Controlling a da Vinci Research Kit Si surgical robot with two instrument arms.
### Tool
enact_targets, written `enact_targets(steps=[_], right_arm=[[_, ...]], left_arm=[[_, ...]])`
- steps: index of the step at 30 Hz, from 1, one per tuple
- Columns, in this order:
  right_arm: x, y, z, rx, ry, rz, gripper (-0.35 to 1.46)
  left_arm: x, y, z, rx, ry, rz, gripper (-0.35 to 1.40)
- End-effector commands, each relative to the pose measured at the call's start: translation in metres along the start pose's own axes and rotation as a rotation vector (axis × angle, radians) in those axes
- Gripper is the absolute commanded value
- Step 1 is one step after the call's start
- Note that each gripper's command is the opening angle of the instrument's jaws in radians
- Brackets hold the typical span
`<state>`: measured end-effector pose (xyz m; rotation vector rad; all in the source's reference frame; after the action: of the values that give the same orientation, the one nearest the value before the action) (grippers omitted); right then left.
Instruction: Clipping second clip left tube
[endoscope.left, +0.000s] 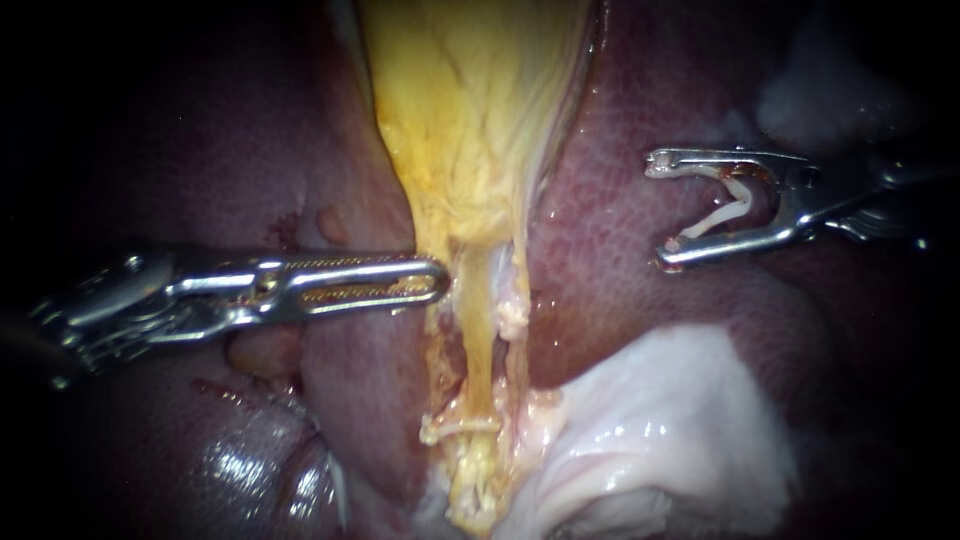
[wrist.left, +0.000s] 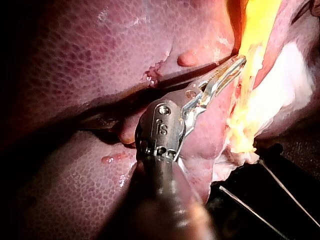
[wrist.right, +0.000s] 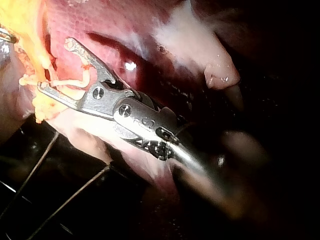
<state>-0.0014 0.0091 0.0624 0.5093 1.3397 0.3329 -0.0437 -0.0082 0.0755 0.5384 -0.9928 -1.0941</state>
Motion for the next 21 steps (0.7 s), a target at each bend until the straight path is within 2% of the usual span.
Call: enact_targets(steps=[1, 5, 8, 10, 13, 17, 21], right_arm=[[0.0001, 0.0000, 0.0000, 0.000, 0.000, 0.000, 0.60], [0.0000, 0.0000, 0.0000, -0.001, 0.000, 0.000, 0.60], [-0.0001, -0.0001, 0.0002, 0.001, 0.001, -0.002, 0.60], [-0.0003, -0.0003, 0.0006, 0.011, 0.003, -0.006, 0.60], [-0.0012, -0.0009, 0.0018, 0.029, 0.010, -0.028, 0.60], [-0.0035, -0.0024, 0.0051, 0.075, 0.020, 0.008, 0.60], [-0.0072, -0.0037, 0.0097, 0.112, 0.037, 0.041, 0.60]], left_arm=[[-0.0003, 0.0000, -0.0004, 0.005, 0.003, -0.002, -0.35], [-0.0024, 0.0001, -0.0031, -0.009, 0.003, -0.011, -0.35], [-0.0039, 0.0000, -0.0056, -0.016, -0.020, -0.020, -0.35], [-0.0047, 0.0000, -0.0070, -0.022, -0.035, -0.025, -0.35], [-0.0049, -0.0001, -0.0081, -0.024, -0.044, -0.028, -0.35], [-0.0049, 0.0000, -0.0083, -0.023, -0.044, -0.027, -0.35], [-0.0048, 0.0000, -0.0084, -0.023, -0.044, -0.027, -0.35]])
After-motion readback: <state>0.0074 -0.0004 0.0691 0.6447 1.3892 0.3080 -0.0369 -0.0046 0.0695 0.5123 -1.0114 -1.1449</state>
